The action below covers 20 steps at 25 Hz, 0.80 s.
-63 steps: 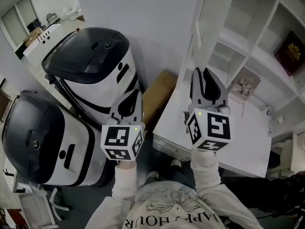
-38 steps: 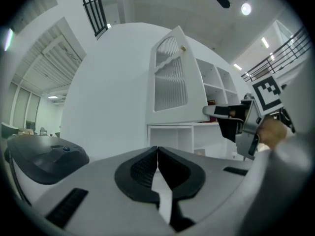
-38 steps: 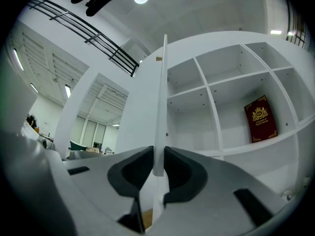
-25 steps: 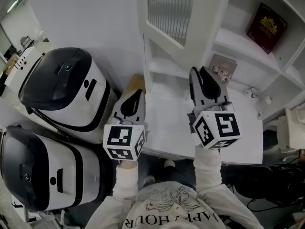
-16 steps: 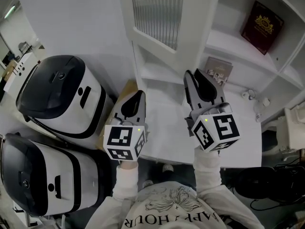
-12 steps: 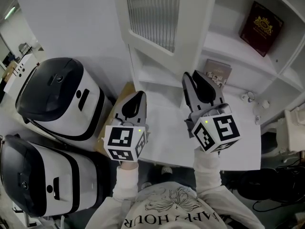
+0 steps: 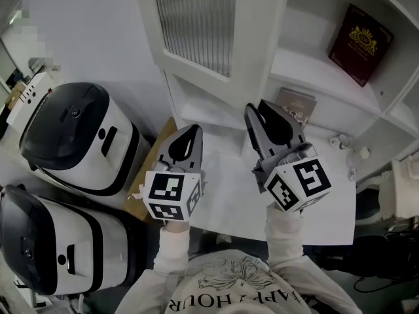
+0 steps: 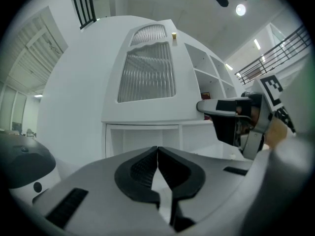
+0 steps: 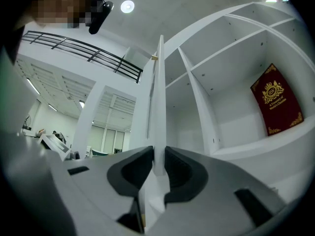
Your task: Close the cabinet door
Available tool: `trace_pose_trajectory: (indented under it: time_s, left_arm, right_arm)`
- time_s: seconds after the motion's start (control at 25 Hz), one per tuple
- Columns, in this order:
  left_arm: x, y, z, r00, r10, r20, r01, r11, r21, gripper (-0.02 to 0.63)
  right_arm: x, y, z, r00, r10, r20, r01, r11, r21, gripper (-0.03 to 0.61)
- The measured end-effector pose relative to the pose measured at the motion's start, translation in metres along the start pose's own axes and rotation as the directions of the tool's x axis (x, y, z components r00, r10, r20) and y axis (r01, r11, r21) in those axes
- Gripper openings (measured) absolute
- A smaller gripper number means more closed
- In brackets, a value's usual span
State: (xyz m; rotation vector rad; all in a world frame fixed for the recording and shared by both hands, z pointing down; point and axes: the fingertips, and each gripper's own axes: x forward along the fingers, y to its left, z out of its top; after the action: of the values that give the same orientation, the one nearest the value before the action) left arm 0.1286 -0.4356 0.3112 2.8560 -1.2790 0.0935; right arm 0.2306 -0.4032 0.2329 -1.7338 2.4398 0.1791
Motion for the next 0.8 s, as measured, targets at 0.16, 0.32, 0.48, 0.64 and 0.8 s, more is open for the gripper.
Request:
trace_pose_trajectory:
  time_s: [0.16,0.32,0.48,0.64,0.8]
  left_arm:
    - [0.010,-0.003,-0.002,1.000,0.008,-0.002,-0.008,1.000,0.003,0.005]
    - [0.020,-0.006,-0.004,1.000,0.015,-0.006,-0.015,1.000,0.002,0.005]
    - [0.030,-0.008,-0.005,1.000,0.021,-0.010,-0.021,1.000,0.002,0.005]
    - [0.038,-0.010,-0.005,1.000,0.027,-0.013,-0.027,1.000,0.000,0.005]
    - [0.044,-0.010,-0.008,0.999,0.032,-0.016,-0.032,0.999,-0.001,0.005]
  right_arm:
    - [0.003,-0.008,-0.001,0.999,0.039,0.002,-0.039,0.999,0.012,0.075]
    - [0.005,-0.016,-0.002,0.998,0.070,0.007,-0.070,0.997,0.024,0.074]
    - [0.008,-0.026,-0.003,0.997,0.082,0.014,-0.083,0.996,0.037,0.075]
    - [0.012,-0.037,-0.004,0.996,0.087,0.016,-0.087,0.995,0.045,0.077]
    - [0.015,-0.045,-0.005,0.996,0.085,0.017,-0.085,0.995,0.046,0.078]
